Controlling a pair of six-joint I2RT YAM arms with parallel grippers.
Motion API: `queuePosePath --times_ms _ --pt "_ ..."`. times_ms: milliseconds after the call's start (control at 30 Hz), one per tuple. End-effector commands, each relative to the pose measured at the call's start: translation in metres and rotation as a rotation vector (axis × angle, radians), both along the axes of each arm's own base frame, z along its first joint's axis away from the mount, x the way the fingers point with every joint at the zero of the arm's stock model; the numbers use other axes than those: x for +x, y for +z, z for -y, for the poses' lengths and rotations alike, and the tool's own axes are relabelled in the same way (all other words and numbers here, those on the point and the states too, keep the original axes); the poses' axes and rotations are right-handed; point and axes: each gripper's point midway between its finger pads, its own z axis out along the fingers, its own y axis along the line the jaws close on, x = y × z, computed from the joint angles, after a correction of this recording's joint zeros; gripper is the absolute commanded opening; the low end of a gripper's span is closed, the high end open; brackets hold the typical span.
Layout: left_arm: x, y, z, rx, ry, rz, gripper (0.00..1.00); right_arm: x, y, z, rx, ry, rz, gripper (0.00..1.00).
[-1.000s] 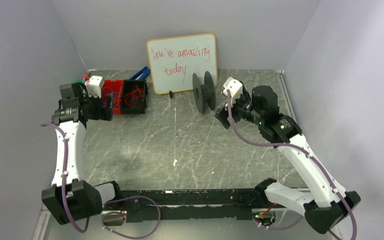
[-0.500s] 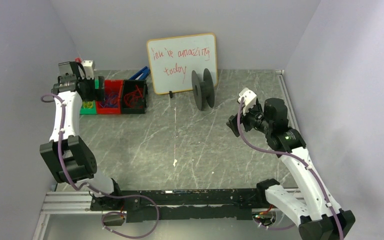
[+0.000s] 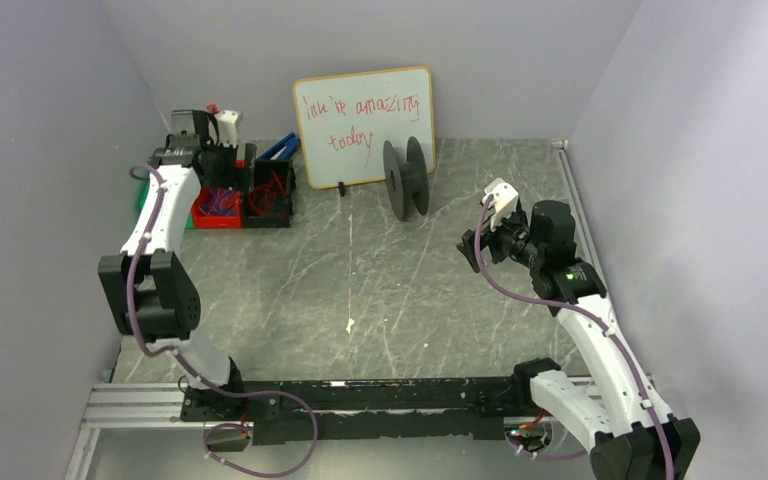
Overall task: Wrap the cables
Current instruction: Pick up the cable from the storage box.
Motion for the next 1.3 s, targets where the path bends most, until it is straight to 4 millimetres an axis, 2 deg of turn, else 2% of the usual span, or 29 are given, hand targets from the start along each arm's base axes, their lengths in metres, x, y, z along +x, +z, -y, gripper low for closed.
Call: queuePosePath --times_ms 0,167,367,633,733,800,900,1133,1233,1267 --pt "0.037 0.017 -0.005 -0.045 0.097 0.048 0.96 0.009 0.009 0.003 0.011 -0.005 0.068 0.95" --pt "0.052 0.022 0.005 -0.116 0.106 0.033 0.96 0.012 0.006 0.012 0.005 -0.034 0.073 0.95" --pt "0.062 0.021 0.029 -0.208 0.095 0.020 0.96 0.013 0.005 0.015 0.004 -0.042 0.073 0.95" --pt "0.077 -0.008 0.053 -0.230 0.088 -0.052 0.96 0.015 0.003 0.018 0.001 -0.049 0.070 0.95" --pt "0.084 -0.022 0.052 -0.219 0.106 -0.081 0.96 0.015 0.003 0.019 0.001 -0.048 0.073 0.95" --pt "0.087 -0.027 0.069 -0.233 0.086 -0.101 0.96 0.014 0.001 0.019 0.001 -0.045 0.069 0.95" --pt "0.094 -0.030 0.076 -0.252 0.094 -0.116 0.96 0.014 0.001 0.020 -0.001 -0.045 0.072 0.95" --pt "0.097 -0.051 0.072 -0.237 0.179 -0.159 0.96 0.013 0.002 0.020 0.000 -0.038 0.074 0.95" --pt "0.096 -0.059 0.069 -0.236 0.216 -0.174 0.69 0.013 0.001 0.020 0.000 -0.040 0.072 0.95" --pt "0.096 -0.061 0.068 -0.239 0.226 -0.178 0.65 0.013 0.001 0.020 -0.001 -0.038 0.074 0.95"
